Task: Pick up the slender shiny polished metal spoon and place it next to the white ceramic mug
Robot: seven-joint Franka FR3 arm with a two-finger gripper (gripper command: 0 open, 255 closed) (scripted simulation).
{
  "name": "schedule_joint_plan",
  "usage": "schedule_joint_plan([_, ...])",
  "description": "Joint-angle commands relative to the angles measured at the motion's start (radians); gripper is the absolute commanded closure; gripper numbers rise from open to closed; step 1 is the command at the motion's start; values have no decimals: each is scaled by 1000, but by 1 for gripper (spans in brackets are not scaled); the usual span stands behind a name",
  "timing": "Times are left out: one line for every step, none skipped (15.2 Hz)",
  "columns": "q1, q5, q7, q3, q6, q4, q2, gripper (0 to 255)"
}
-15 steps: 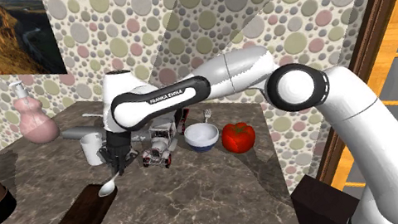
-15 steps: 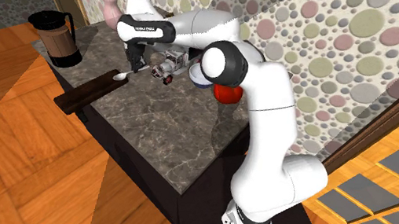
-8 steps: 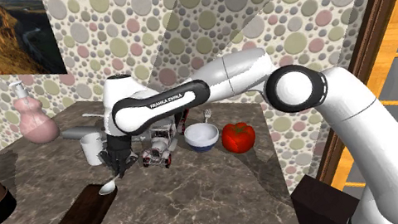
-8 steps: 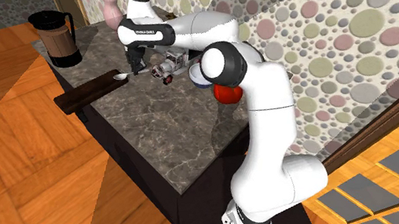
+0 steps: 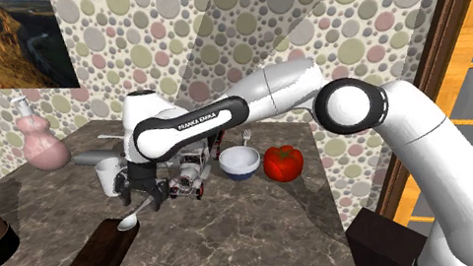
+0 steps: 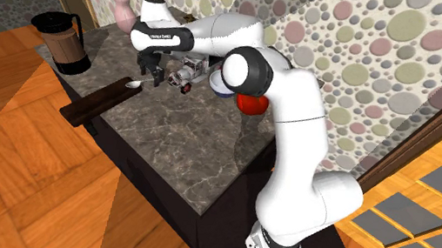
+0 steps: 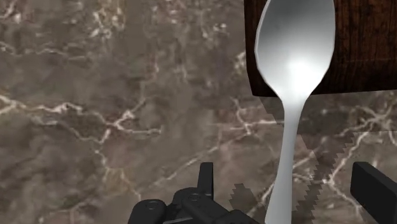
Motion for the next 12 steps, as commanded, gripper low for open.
schedule_joint_plan([-2, 1, 0, 1, 2, -6, -4, 0])
schedule_joint_plan([-8, 7, -3, 6, -19, -1, -21, 0])
schedule_joint_plan([-14, 14, -6, 11, -41, 5, -37, 0])
schedule_joint_plan([-19, 20, -9, 16, -64, 14, -52, 0])
schedule_joint_plan([-22, 24, -12, 20, -83, 22, -63, 0])
schedule_joint_plan([-22, 24, -12, 19, -83, 22, -63, 0])
schedule_joint_plan([-22, 24, -12, 19, -83, 22, -63, 0])
schedule_joint_plan([-22, 24, -12, 19, -83, 22, -63, 0])
schedule_joint_plan([-22, 24, -12, 19, -83, 22, -63, 0])
schedule_joint_plan([-22, 24, -12, 19, -83, 22, -63, 0])
schedule_joint_plan([-22, 24, -12, 19, -83, 22, -63, 0])
schedule_joint_plan([-22, 24, -12, 19, -83, 22, -63, 0])
